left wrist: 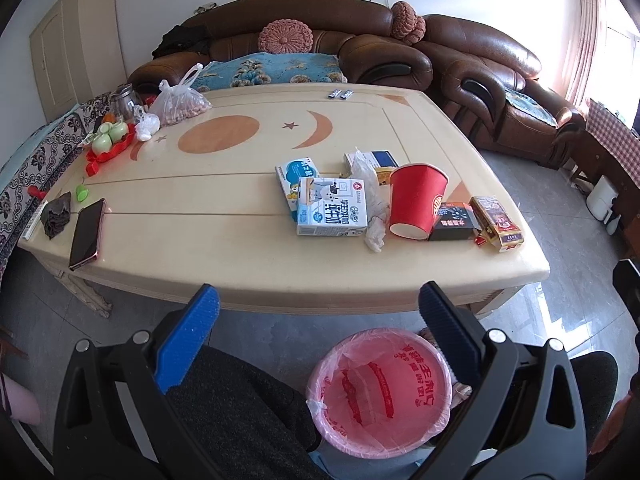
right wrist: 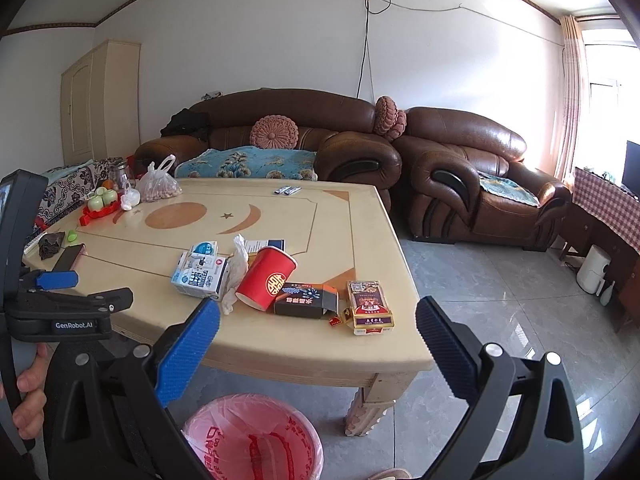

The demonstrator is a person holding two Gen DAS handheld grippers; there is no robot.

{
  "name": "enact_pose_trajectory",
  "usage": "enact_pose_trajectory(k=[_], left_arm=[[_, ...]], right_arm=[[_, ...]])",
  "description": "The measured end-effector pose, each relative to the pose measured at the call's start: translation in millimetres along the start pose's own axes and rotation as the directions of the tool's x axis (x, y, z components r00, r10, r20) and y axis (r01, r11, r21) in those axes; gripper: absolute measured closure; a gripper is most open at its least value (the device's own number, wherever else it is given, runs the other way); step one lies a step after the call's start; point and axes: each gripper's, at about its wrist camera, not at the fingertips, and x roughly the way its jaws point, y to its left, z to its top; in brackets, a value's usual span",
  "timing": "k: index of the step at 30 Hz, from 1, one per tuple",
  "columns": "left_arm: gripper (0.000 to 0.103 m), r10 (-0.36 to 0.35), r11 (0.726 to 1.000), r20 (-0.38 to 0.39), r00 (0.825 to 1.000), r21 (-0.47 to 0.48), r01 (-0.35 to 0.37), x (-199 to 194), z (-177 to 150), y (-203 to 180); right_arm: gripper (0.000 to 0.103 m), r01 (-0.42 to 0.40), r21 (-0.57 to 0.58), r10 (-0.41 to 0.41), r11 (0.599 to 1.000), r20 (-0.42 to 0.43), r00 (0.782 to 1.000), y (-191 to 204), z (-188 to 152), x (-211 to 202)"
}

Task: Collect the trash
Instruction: 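Grasp the white milk carton with the left tool while the right tool grasps the playing-card box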

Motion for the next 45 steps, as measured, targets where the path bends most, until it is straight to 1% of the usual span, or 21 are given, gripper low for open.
enact_pose_trajectory(k=[1, 3, 8, 11, 13, 16, 18, 19, 22, 26, 28, 30, 34, 37, 39, 41, 44, 45], left_arm=[[0.005, -0.014, 1.000, 0.001, 1.000, 0.018, 0.014, 3, 3, 0], [0.005, -0.008, 0.999, 0.011, 1.000, 0.054, 0.007, 8, 10, 0], [0.005, -0.017, 0.984, 0.027, 0.999, 0.175, 0.012, 23, 25, -6], [0.005, -0.040, 0.969, 0.020, 0.999, 0.246, 0.033, 33, 30, -10], [0.005, -0.055, 0.952, 0.009, 0.998, 0.302, 0.050, 42, 33, -14], [0.005, -0.057, 0.917, -0.010, 0.998, 0.396, 0.056, 58, 35, -21], [0.005, -0.070, 0.887, -0.020, 0.997, 0.457, 0.071, 68, 37, -24], [0.005, -0.074, 0.876, -0.022, 0.997, 0.476, 0.076, 72, 39, -24], [0.005, -0.098, 0.846, -0.070, 0.993, 0.520, 0.120, 90, 47, -25], [0.005, -0.142, 0.804, -0.139, 0.980, 0.562, 0.197, 113, 55, -25], [0.005, -0.162, 0.772, -0.171, 0.972, 0.591, 0.233, 123, 59, -25], [0.005, -0.166, 0.742, -0.191, 0.967, 0.622, 0.251, 132, 62, -25], [0.005, -0.188, 0.668, -0.231, 0.955, 0.682, 0.296, 146, 64, -25], [0.005, -0.181, 0.625, -0.256, 0.949, 0.715, 0.313, 159, 65, -26], [0.005, -0.187, 0.598, -0.279, 0.942, 0.729, 0.334, 166, 65, -27], [0.005, -0.189, 0.573, -0.272, 0.944, 0.750, 0.331, 170, 64, -29], [0.005, -0.188, 0.533, -0.280, 0.941, 0.776, 0.338, 177, 60, -31], [0.005, -0.188, 0.519, -0.270, 0.944, 0.789, 0.329, 178, 59, -31]], right_arm=[[0.007, -0.010, 0.009, 0.010, 1.000, -0.016, 1.000, -4, 0, 6], [0.007, -0.020, 0.023, 0.021, 1.000, -0.044, 0.999, -12, 1, 19], [0.007, -0.001, 0.029, 0.004, 1.000, -0.089, 0.996, -29, 3, 48], [0.007, -0.005, 0.025, 0.008, 1.000, -0.122, 0.992, -36, 5, 65], [0.007, -0.018, 0.030, 0.022, 0.999, -0.145, 0.989, -39, 7, 77], [0.007, -0.020, 0.026, 0.024, 0.999, -0.171, 0.985, -45, 9, 91], [0.007, -0.019, 0.011, 0.020, 1.000, -0.185, 0.982, -46, 10, 100], [0.007, -0.016, 0.002, 0.016, 1.000, -0.193, 0.981, -45, 11, 104], [0.007, -0.023, -0.014, 0.019, 1.000, -0.220, 0.975, -49, 11, 118], [0.007, -0.039, -0.024, 0.031, 0.999, -0.264, 0.964, -53, 10, 139], [0.007, -0.048, -0.025, 0.039, 0.999, -0.291, 0.956, -56, 9, 150], [0.007, -0.058, -0.023, 0.047, 0.998, -0.318, 0.947, -59, 8, 161], [0.007, -0.068, -0.018, 0.057, 0.998, -0.361, 0.931, -65, 7, 184], [0.007, -0.075, -0.004, 0.067, 0.997, -0.386, 0.920, -72, 6, 200], [0.007, -0.077, 0.012, 0.076, 0.997, -0.402, 0.913, -77, 6, 212], [0.007, -0.080, 0.029, 0.085, 0.996, -0.422, 0.903, -82, 4, 223], [0.007, -0.069, 0.035, 0.078, 0.997, -0.453, 0.888, -86, -1, 240], [0.007, -0.063, 0.034, 0.071, 0.997, -0.459, 0.886, -87, -2, 244]])
